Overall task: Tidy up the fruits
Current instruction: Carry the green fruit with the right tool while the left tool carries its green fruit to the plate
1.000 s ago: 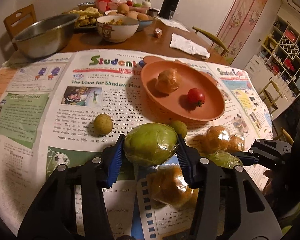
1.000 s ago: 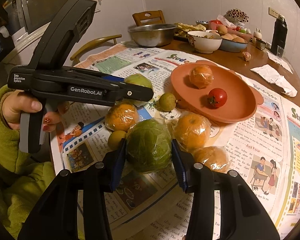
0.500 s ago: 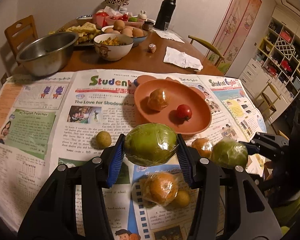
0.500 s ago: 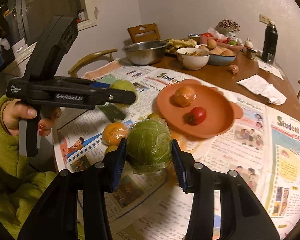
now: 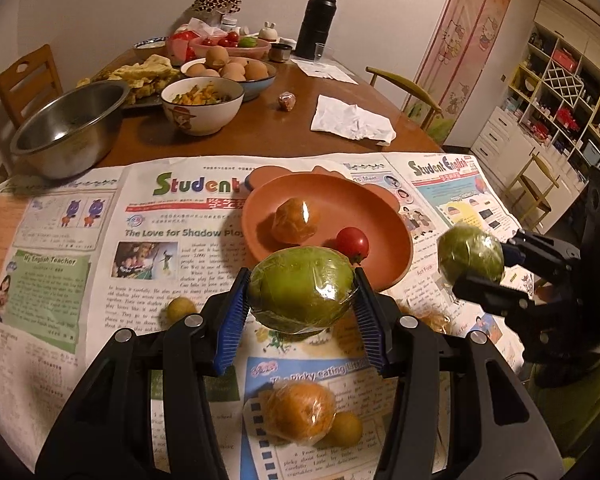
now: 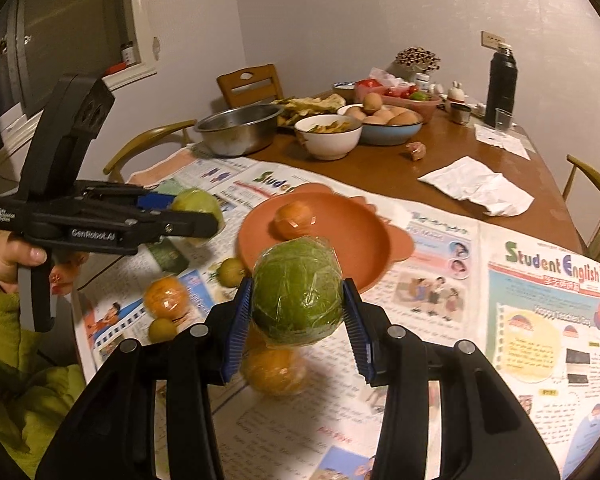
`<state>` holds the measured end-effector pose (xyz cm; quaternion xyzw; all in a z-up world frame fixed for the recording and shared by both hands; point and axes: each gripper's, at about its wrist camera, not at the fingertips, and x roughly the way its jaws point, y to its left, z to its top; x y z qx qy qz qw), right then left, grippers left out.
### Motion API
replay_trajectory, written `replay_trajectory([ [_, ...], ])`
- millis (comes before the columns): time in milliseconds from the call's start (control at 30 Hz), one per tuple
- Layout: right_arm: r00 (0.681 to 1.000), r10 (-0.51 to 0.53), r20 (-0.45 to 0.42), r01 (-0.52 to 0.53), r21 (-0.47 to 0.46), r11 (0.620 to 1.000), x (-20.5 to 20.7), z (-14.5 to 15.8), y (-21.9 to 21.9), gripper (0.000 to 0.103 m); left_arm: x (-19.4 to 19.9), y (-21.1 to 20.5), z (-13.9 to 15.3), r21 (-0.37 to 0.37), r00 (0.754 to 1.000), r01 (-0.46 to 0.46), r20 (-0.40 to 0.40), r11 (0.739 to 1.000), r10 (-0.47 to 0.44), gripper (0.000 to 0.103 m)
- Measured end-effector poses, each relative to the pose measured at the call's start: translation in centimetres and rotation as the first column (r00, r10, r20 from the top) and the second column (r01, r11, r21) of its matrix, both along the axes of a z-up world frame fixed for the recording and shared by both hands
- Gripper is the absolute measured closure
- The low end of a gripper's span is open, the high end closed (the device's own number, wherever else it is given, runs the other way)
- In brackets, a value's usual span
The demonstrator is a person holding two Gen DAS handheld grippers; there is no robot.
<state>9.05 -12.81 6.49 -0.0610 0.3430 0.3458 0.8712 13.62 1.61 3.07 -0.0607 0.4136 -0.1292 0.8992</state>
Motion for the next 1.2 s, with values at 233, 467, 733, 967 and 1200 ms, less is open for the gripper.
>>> replay_trajectory([
  [233, 1.0, -0.017, 0.009, 0.017, 0.004, 1.0, 1.6, 0.2, -0.6, 0.061, 1.1, -0.9, -0.3, 0.013, 1.0, 0.016, -0.012, 1.0, -0.016, 0.061],
  [467, 0.999, -0.031, 0.016, 0.031, 0.009, 0.999, 3.1, 0.3, -0.8, 0.06, 2.0, -1.7, -0.5, 0.03, 0.999, 0.03, -0.025, 0.999, -0.029, 0.061],
  [733, 0.999, -0.038, 0.015, 0.037, 0.01, 0.999, 4.3, 0.1, -0.9, 0.06, 2.9, -2.4, -1.1, 0.039, 0.998, 0.042, -0.041, 0.998, -0.041, 0.061],
  [967, 0.999, -0.037, 0.01, 0.037, 0.004, 0.999, 5.3, 0.0, -0.7, 0.061, 3.4, -2.8, -1.6, 0.043, 0.997, 0.053, -0.056, 0.998, -0.051, 0.061],
  [1200, 1.0, -0.03, -0.007, 0.03, -0.001, 1.0, 6.3, -0.3, -0.3, 0.06, 4.1, -3.2, -2.0, 0.058, 0.996, 0.068, -0.07, 0.996, -0.064, 0.061],
])
